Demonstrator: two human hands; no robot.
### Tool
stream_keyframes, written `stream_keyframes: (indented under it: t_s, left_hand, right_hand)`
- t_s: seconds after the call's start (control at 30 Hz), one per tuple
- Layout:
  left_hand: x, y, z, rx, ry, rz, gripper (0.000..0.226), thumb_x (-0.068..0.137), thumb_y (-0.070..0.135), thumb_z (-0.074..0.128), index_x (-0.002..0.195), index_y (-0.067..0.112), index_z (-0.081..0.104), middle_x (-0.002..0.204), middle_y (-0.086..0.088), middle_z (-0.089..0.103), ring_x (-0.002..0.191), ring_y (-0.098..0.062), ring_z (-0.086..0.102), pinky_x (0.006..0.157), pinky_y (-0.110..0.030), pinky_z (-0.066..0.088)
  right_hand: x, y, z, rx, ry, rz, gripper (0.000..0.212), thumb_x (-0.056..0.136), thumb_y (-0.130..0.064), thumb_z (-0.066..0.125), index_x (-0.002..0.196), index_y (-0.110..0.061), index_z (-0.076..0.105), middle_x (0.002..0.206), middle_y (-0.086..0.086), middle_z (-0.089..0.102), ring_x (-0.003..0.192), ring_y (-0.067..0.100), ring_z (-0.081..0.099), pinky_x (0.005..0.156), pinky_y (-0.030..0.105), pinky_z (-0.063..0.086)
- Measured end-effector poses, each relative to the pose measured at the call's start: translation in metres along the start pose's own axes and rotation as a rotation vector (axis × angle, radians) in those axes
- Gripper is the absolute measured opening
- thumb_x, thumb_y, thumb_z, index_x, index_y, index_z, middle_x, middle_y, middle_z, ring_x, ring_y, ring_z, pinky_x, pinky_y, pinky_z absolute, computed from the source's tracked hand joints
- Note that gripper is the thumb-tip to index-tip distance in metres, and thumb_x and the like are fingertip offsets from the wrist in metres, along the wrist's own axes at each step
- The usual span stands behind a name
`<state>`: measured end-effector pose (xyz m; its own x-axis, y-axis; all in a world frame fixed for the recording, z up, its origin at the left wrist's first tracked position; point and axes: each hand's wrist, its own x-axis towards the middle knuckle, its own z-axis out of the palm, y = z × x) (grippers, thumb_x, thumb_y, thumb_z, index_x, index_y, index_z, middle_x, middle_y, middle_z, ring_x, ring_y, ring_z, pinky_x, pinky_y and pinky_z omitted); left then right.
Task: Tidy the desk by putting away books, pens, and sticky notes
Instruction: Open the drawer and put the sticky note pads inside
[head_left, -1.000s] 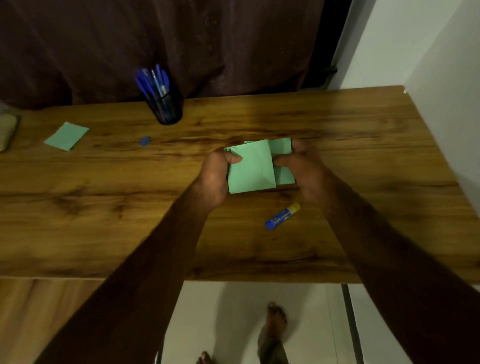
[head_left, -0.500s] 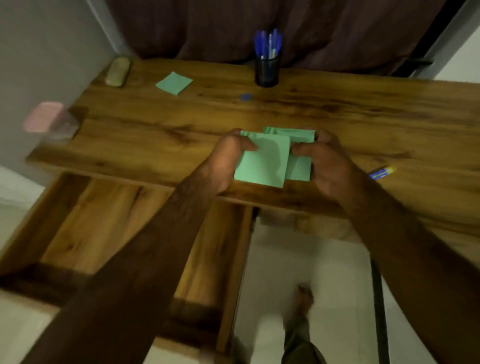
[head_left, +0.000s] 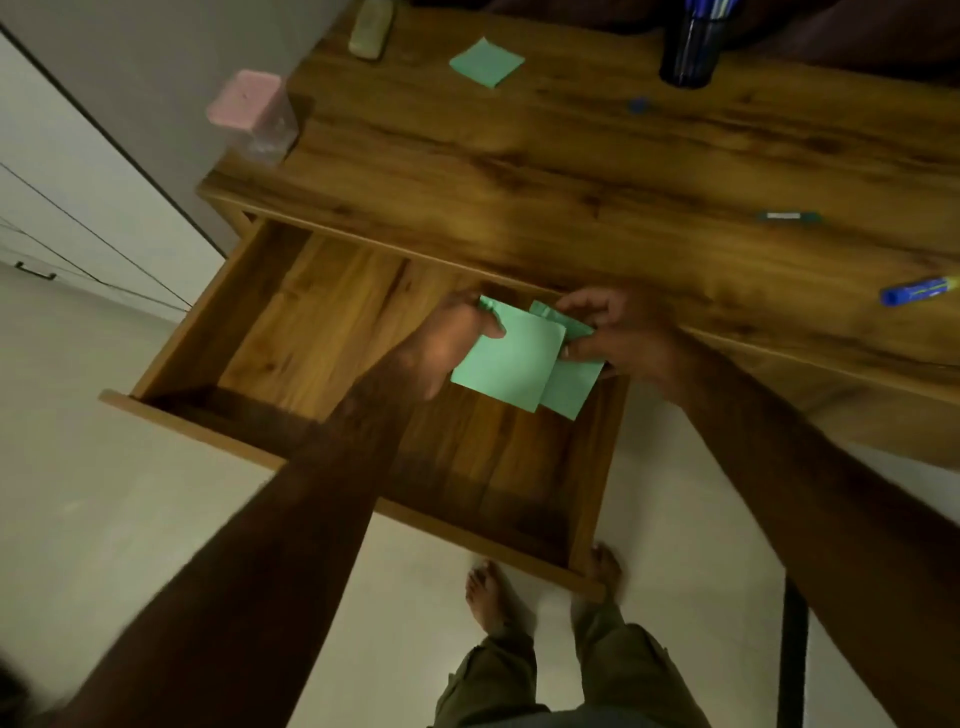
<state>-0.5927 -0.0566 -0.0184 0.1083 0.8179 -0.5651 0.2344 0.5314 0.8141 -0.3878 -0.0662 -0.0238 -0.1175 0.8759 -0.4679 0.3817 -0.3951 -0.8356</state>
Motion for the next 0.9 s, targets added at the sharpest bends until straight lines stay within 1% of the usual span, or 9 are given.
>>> stream_keyframes:
  t_s: [0.07, 0.13, 0.27, 0.33, 0.4, 0.53, 0.7, 0.8, 0.9]
  left_hand:
    - [0.002, -0.015, -0.002, 0.037, 0.006, -0.057, 0.063, 0.065, 0.016, 0.067, 0.127, 0.008, 0.059, 0.122, -0.016, 0.066, 0.108, -0.038, 0.064, 0.087, -0.044, 0.054]
    - [0.01, -0.033, -0.004, 0.066, 0.021, -0.11, 0.08, 0.053, 0.019, 0.067, 0.131, 0.007, 0.057, 0.131, -0.017, 0.061, 0.117, -0.04, 0.059, 0.097, -0.05, 0.05]
    - [0.02, -0.064, -0.008, 0.084, 0.039, -0.203, 0.068, 0.049, 0.022, 0.066, 0.116, 0.011, 0.065, 0.12, -0.017, 0.065, 0.106, -0.04, 0.062, 0.096, -0.054, 0.051]
    - [0.015, -0.07, -0.008, 0.076, 0.047, -0.243, 0.053, 0.053, 0.023, 0.064, 0.105, 0.013, 0.067, 0.117, -0.018, 0.065, 0.104, -0.04, 0.062, 0.096, -0.054, 0.05]
    - [0.008, -0.069, -0.008, 0.069, 0.066, -0.264, 0.048, 0.06, 0.022, 0.063, 0.106, 0.011, 0.067, 0.119, -0.021, 0.063, 0.105, -0.038, 0.061, 0.097, -0.053, 0.05]
    - [0.01, -0.07, -0.007, 0.068, 0.111, -0.305, 0.054, 0.077, 0.014, 0.063, 0.129, 0.002, 0.055, 0.129, -0.026, 0.057, 0.116, -0.043, 0.057, 0.102, -0.059, 0.045]
    - [0.009, -0.075, -0.006, 0.01, 0.12, -0.297, 0.055, 0.075, 0.019, 0.063, 0.127, 0.006, 0.056, 0.127, -0.022, 0.059, 0.114, -0.04, 0.058, 0.101, -0.059, 0.046]
    - [0.017, -0.088, -0.008, -0.022, 0.079, -0.288, 0.068, 0.058, 0.029, 0.066, 0.123, 0.011, 0.059, 0.124, -0.021, 0.063, 0.107, -0.035, 0.063, 0.096, -0.059, 0.05]
    - [0.024, -0.092, -0.008, -0.015, 0.067, -0.304, 0.072, 0.052, 0.029, 0.066, 0.123, 0.015, 0.058, 0.12, -0.017, 0.064, 0.105, -0.038, 0.063, 0.091, -0.055, 0.053]
  right_hand:
    - [0.002, 0.01, 0.011, -0.143, -0.022, 0.011, 0.048, 0.085, -0.002, 0.073, 0.129, -0.018, 0.061, 0.116, 0.008, 0.067, 0.1, 0.026, 0.067, 0.079, 0.045, 0.059]
    - [0.005, 0.02, 0.021, -0.293, -0.036, -0.005, 0.039, 0.088, -0.008, 0.072, 0.125, -0.017, 0.065, 0.115, 0.004, 0.069, 0.101, 0.022, 0.067, 0.086, 0.044, 0.057]
    - [0.006, 0.038, 0.034, -0.547, -0.042, -0.009, 0.036, 0.087, -0.013, 0.07, 0.122, -0.017, 0.067, 0.121, 0.006, 0.069, 0.11, 0.024, 0.065, 0.095, 0.042, 0.054]
    - [0.001, 0.044, 0.041, -0.668, -0.073, -0.008, 0.034, 0.087, -0.013, 0.068, 0.12, -0.017, 0.067, 0.12, 0.006, 0.067, 0.111, 0.026, 0.063, 0.09, 0.037, 0.052]
    - [-0.004, 0.05, 0.05, -0.76, -0.12, -0.001, 0.035, 0.086, -0.014, 0.067, 0.121, -0.019, 0.066, 0.122, 0.005, 0.065, 0.112, 0.028, 0.062, 0.086, 0.035, 0.051]
    - [-0.012, 0.055, 0.062, -0.851, -0.159, -0.004, 0.028, 0.086, -0.015, 0.068, 0.113, -0.021, 0.067, 0.119, 0.004, 0.066, 0.108, 0.027, 0.063, 0.087, 0.039, 0.054]
    - [-0.017, 0.064, 0.075, -0.972, -0.211, -0.025, 0.027, 0.088, -0.015, 0.071, 0.115, -0.017, 0.069, 0.118, 0.005, 0.067, 0.107, 0.026, 0.063, 0.077, 0.031, 0.045]
    - [-0.023, 0.071, 0.084, -1.075, -0.219, -0.038, 0.031, 0.091, -0.022, 0.069, 0.121, -0.017, 0.064, 0.124, 0.008, 0.064, 0.116, 0.029, 0.061, 0.092, 0.038, 0.05]
    - [-0.025, 0.077, 0.089, -1.184, -0.223, -0.088, 0.031, 0.09, -0.023, 0.069, 0.121, -0.022, 0.066, 0.124, 0.007, 0.065, 0.116, 0.029, 0.062, 0.093, 0.04, 0.052]
